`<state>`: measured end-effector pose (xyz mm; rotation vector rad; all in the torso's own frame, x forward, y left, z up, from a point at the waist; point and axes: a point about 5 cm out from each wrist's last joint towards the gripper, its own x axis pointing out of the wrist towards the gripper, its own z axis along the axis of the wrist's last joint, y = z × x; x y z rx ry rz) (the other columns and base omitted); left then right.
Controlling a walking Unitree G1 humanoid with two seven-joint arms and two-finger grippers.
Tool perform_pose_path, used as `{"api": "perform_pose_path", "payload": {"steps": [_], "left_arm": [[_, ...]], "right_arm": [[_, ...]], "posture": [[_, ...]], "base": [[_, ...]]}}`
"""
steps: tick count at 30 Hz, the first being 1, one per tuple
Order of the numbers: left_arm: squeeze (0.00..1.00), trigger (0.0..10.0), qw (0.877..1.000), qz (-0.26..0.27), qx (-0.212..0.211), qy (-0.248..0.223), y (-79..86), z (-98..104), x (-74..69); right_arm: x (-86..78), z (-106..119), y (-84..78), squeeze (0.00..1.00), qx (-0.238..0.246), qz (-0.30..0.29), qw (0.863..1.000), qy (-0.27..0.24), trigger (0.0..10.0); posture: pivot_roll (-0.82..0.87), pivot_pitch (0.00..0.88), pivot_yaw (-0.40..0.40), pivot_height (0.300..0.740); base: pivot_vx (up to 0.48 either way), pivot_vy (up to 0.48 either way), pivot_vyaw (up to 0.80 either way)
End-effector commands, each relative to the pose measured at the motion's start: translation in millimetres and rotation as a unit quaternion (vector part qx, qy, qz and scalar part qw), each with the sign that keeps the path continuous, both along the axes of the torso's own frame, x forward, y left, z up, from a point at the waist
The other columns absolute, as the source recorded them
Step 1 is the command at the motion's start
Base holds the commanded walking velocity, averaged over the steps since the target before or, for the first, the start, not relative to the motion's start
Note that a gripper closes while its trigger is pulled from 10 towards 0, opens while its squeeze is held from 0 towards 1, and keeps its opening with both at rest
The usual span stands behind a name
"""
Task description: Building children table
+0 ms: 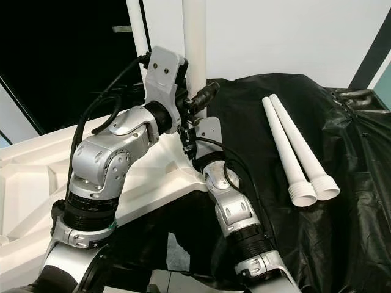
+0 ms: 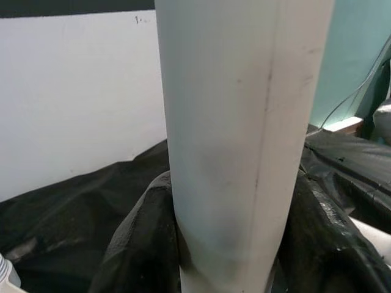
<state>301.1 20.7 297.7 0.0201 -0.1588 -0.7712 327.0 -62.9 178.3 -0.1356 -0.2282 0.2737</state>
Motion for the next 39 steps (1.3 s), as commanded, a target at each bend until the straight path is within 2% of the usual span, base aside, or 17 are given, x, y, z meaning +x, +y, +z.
{"api": "perform_pose_path", "payload": {"steps": [1, 2, 3, 7, 8, 9, 10, 11, 13, 15, 19, 26, 27, 29, 33, 39], "left_arm": [[0.00, 10.0, 0.999, -0.037, -0.019, -0.032, -7.4, 12, -7.9], [0.73, 10.0, 0.998, -0.048, -0.030, -0.026, -7.4, 12, -8.9], [1.00, 10.0, 0.998, -0.056, -0.033, -0.025, -6.7, 12, -9.4], [1.00, 10.0, 0.998, -0.058, -0.029, -0.025, -5.1, 11, -9.0], [0.55, 10.0, 0.998, -0.056, -0.024, -0.033, -3.7, 11, -8.7], [0.55, 10.0, 0.998, -0.056, -0.024, -0.033, -3.7, 11, -8.7], [0.00, 10.0, 0.996, -0.059, -0.019, -0.059, -1.3, 14, -10.2], [0.00, 10.0, 0.996, -0.059, -0.019, -0.059, -1.3, 14, -10.2], [0.00, 10.0, 0.992, -0.052, -0.009, -0.118, 7.8, 16, -14.5], [0.00, 10.0, 0.991, -0.056, -0.013, -0.119, 9.4, 15, -15.2], [0.00, 10.0, 0.992, -0.051, -0.029, -0.109, 19.1, 12, -13.6], [0.00, 10.0, 0.996, -0.025, -0.029, -0.082, 35.2, -1, -7.2], [0.00, 10.0, 0.997, -0.012, -0.021, -0.072, 45.6, -11, -5.3], [0.00, 10.0, 0.997, -0.012, -0.021, -0.072, 45.6, -11, -5.3], [0.00, 10.0, 0.998, 0.004, 0.005, -0.060, 60.0, -28, -3.4], [0.00, 10.0, 0.998, 0.011, 0.035, -0.041, 72.9, -51, -3.5]], "right_arm": [[0.9, -1, 3.9, 0.00, 0.001, 0.000, 1.000, 0.007, 6.5], [1.3, -1, 3.7, 0.00, 0.002, -0.002, 1.000, 0.008, 10.0], [2.1, -1, 3.0, 0.00, 0.007, -0.006, 1.000, 0.009, 10.0], [3.8, 0, 1.4, 0.00, 0.014, -0.012, 1.000, 0.011, 10.0], [5.1, 1, 0.1, 0.00, 0.020, -0.016, 1.000, 0.014, 10.0], [5.1, 1, 0.1, 0.00, 0.020, -0.016, 1.000, 0.014, 10.0], [6.8, 1, -2.1, 0.00, 0.030, -0.020, 0.999, 0.019, 10.0], [6.8, 1, -2.1, 0.00, 0.030, -0.020, 0.999, 0.019, 10.0], [11.5, 3, -10.2, 0.00, 0.081, -0.029, 0.995, 0.045, 10.0], [12.1, 4, -11.5, 0.00, 0.090, -0.030, 0.994, 0.048, 10.0], [12.9, 8, -15.8, 0.00, 0.085, -0.027, 0.995, 0.038, 10.0], [12.9, 8, -21.8, 0.00, 0.061, -0.021, 0.997, 0.034, 10.0], [12.8, 8, -27.1, 0.00, 0.052, -0.024, 0.998, 0.033, 10.0], [12.8, 8, -27.1, 0.00, 0.052, -0.024, 0.998, 0.033, 10.0], [10.5, 3, -32.0, 0.00, 0.022, -0.014, 0.999, 0.033, 10.0], [3.5, -1, -34.4, 0.00, 0.022, 0.001, 0.999, 0.032, 10.0]], "posture": [[0.09, 0.000, 0.033, 0.740], [0.09, 0.000, 0.033, 0.740], [0.09, 0.000, 0.035, 0.740], [0.09, 0.000, 0.034, 0.740], [0.09, 0.000, 0.036, 0.740], [0.09, 0.000, 0.036, 0.740], [0.09, 0.000, 0.036, 0.740], [0.09, 0.000, 0.036, 0.740], [0.09, 0.000, 0.038, 0.740], [0.09, 0.000, 0.038, 0.740], [0.08, 0.000, 0.040, 0.740], [0.08, 0.000, 0.039, 0.740], [0.08, 0.000, 0.036, 0.740], [0.08, 0.000, 0.036, 0.740], [0.08, 0.000, 0.031, 0.740], [0.08, 0.000, 0.027, 0.740]], "base": [[0.000, 0.000, 0.00], [0.000, 0.000, 0.00], [0.000, 0.000, 0.00], [0.000, 0.000, 0.00], [0.000, 0.000, 0.00], [0.000, 0.000, 0.00], [0.000, 0.000, 0.00], [0.000, 0.000, 0.00], [0.000, 0.000, 0.00], [0.000, 0.000, 0.00], [0.000, 0.000, 0.00], [0.000, 0.000, 0.00], [0.000, 0.000, 0.00], [0.000, 0.000, 0.00], [0.000, 0.000, 0.00], [0.000, 0.000, 0.00]]}}
